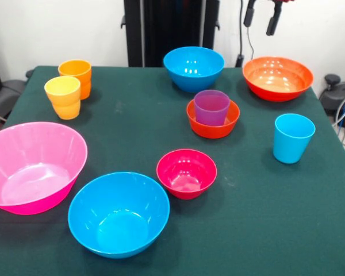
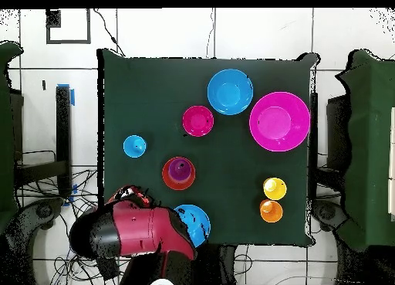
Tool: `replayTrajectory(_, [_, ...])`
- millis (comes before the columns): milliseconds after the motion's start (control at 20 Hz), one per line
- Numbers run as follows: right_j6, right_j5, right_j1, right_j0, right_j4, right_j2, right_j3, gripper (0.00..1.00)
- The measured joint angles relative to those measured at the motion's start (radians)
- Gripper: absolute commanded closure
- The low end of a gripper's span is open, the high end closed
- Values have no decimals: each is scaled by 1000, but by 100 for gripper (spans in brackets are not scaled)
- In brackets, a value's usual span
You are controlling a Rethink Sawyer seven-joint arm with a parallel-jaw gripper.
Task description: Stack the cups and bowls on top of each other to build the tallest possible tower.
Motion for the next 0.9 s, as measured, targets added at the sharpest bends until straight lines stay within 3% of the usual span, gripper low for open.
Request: replayTrajectory(900, [0, -29, 72, 44, 7, -14, -42, 0])
